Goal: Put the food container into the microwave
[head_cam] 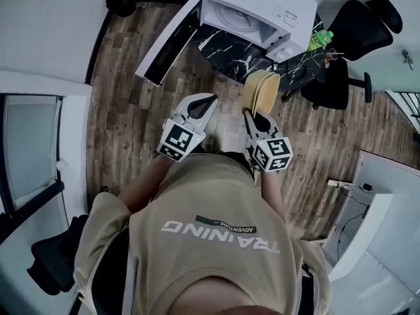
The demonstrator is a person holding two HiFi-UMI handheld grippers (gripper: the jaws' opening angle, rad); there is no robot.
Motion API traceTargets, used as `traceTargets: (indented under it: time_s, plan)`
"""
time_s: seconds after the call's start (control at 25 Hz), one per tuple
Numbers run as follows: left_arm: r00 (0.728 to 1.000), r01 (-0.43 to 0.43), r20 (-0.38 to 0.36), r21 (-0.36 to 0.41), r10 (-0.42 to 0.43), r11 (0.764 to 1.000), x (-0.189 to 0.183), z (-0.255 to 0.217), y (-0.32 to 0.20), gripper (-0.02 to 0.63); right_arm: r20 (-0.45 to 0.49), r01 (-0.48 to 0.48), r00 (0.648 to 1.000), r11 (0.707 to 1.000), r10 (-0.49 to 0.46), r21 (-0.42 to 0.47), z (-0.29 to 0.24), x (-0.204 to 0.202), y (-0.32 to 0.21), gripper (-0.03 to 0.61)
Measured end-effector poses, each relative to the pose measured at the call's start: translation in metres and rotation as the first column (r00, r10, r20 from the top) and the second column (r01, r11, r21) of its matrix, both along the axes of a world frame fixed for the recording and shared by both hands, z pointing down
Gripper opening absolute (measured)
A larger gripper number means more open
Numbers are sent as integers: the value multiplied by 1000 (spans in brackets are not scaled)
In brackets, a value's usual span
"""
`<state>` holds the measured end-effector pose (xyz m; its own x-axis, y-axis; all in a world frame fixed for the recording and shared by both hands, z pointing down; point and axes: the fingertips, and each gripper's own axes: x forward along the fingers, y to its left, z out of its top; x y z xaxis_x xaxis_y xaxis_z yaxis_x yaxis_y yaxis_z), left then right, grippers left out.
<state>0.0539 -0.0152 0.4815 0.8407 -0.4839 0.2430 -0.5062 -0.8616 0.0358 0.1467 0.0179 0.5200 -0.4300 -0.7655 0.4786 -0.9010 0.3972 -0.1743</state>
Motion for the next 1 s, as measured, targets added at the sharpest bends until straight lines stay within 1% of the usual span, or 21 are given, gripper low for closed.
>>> traceTargets:
  time_s: [0.08, 0.16, 0.2, 0.28, 0.4, 0.48, 0.6, 0.64, 0.8, 0.88, 1.0]
  plan:
    - [1000, -1, -15, -11, 1, 1000, -7, 3, -11, -9, 25, -28, 999, 1000, 28, -11, 0, -4, -6, 21]
    - [999, 12, -40, -28, -14, 1000, -13, 4, -18, -9, 47, -28, 998, 999, 30, -31, -1, -7, -9, 21]
    - [998, 23, -50, -34, -24, 999, -17, 5, -23, -9, 45, -23, 999, 999, 25, -37, 0, -8, -11, 21]
    - [996, 47, -70, -55, -51, 997, -25, 8, -34, -9, 11, -9, 1000, 999, 9, -43, 2, -11, -19, 21]
    - [988, 98, -112, -96, -108, 991, -36, 9, -51, -9, -21, 19, 1000, 999, -20, -46, 6, -15, -28, 21]
    - [983, 142, -105, -79, -150, 987, -44, 7, -62, -9, -47, 56, 997, 997, -59, -54, 13, -20, -33, 21]
    - [979, 185, -80, -52, -189, 981, -51, 6, -73, -9, -120, 154, 979, 985, -163, -83, 33, -31, -35, 21]
    - [978, 195, -68, -46, -197, 980, -52, 5, -75, -9, -125, 184, 973, 979, -195, -92, 39, -35, -36, 21]
    - [972, 232, -23, -32, -232, 972, -49, 0, -77, -9, -67, 269, 959, 957, -277, -106, 49, -45, -45, 21]
    - [967, 254, 0, -21, -254, 967, -47, -2, -85, -9, -48, 303, 950, 949, -308, -87, 47, -44, -63, 21]
    - [955, 295, 19, -32, -294, 955, -46, -4, -109, -9, -73, 349, 934, 936, -351, -45, 40, -36, -94, 21]
